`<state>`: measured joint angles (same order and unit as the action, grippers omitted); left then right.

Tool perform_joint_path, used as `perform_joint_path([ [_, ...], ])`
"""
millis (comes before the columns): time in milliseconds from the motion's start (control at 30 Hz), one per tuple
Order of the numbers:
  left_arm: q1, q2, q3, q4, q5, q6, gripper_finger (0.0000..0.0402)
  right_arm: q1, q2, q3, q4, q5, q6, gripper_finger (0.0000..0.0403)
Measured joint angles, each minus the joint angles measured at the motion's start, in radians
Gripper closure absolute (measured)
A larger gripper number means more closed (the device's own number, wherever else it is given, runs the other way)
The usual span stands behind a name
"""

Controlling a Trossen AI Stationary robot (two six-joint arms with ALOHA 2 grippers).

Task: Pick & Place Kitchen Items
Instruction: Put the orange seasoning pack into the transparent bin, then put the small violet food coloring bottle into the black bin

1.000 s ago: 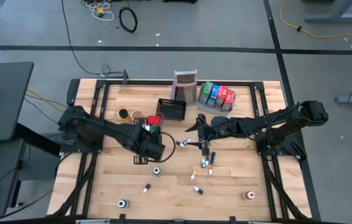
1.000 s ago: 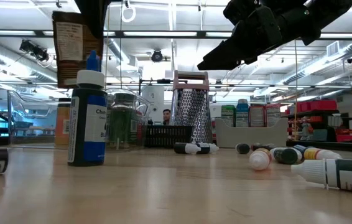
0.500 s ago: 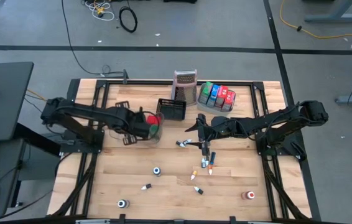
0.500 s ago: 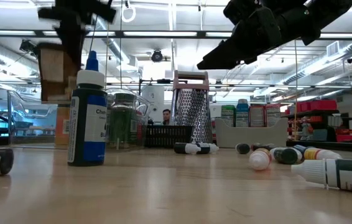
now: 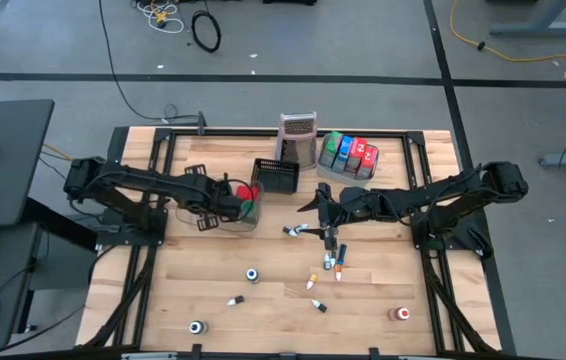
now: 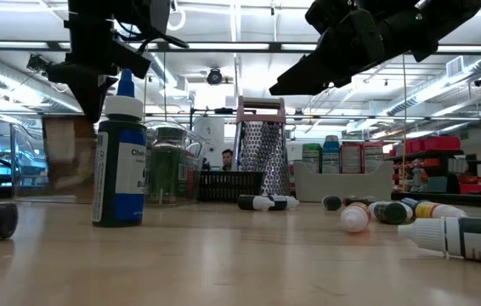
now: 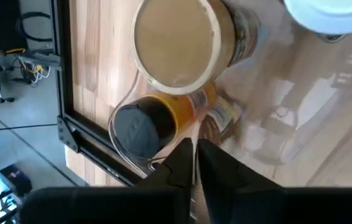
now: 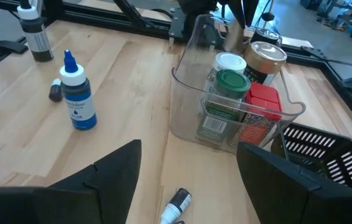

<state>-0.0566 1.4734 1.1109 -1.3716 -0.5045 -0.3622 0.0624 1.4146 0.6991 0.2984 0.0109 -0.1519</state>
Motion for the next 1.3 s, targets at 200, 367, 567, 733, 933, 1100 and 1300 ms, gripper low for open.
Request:
perform_joint_path([
  [200, 0.000, 0.000, 0.006, 0.003, 0.000, 0.000, 0.0320, 0.000, 0.000, 0.000, 0.002, 0.000, -0.013, 0.0128],
  [367, 0.000, 0.000, 0.006, 0.000, 0.000, -0.028, 0.0300, 0.000, 0.000, 0.000, 0.007, 0.000, -0.025, 0.0128],
  [567, -0.026, -0.013, 0.009, 0.002, -0.047, -0.085, 0.0302, -0.013, 0.000, 0.000, 0.000, -0.001, -0.001, 0.0128],
  [733, -0.098, -0.049, 0.089, 0.004, -0.140, -0.117, 0.0303, -0.035, 0.000, 0.000, -0.058, 0.060, 0.009, 0.0128],
  [933, -0.236, -0.173, 0.152, 0.190, -0.272, 0.011, 0.0308, -0.042, 0.015, 0.000, -0.126, 0.060, 0.019, 0.0128],
  [1100, -0.317, -0.327, 0.118, 0.467, -0.091, 0.313, 0.0312, -0.042, 0.095, -0.001, -0.126, 0.051, 0.005, 0.0128],
  [1300, -0.329, -0.539, -0.105, 0.852, 0.215, 0.589, 0.0313, -0.047, 0.178, -0.001, -0.096, -0.020, -0.049, 0.0128],
])
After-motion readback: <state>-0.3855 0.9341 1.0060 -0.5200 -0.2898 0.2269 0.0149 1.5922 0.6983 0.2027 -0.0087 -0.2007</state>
